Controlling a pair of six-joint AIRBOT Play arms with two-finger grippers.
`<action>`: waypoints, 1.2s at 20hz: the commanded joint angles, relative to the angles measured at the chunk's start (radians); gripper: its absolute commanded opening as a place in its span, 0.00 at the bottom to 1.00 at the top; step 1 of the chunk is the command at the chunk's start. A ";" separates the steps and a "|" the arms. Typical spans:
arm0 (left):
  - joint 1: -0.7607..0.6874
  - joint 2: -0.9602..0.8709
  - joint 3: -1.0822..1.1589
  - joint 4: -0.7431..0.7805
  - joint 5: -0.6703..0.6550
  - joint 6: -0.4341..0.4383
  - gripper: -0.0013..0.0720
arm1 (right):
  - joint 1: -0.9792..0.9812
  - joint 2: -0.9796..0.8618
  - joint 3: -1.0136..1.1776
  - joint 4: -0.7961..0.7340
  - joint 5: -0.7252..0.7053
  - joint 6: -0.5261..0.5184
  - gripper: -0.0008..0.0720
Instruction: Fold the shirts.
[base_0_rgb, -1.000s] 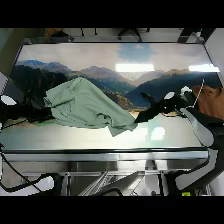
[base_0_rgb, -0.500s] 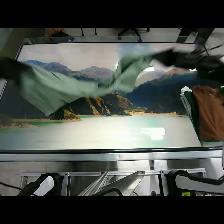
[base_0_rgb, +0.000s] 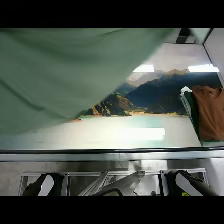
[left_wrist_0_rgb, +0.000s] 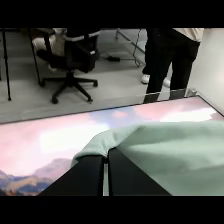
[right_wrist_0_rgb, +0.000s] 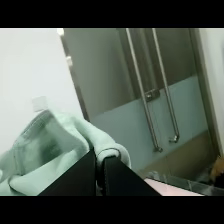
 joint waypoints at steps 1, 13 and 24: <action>-0.032 -0.007 -0.128 -0.031 -0.083 -0.003 0.04 | -0.006 -0.010 0.000 -0.312 0.040 0.267 0.04; -0.261 -0.171 0.104 -0.021 -0.120 -0.031 0.04 | -0.006 0.032 -0.045 -0.216 0.098 0.155 0.04; -0.251 -0.324 -0.157 -0.021 0.121 0.159 0.04 | 0.043 -0.244 -0.045 -0.151 -0.095 -0.178 0.04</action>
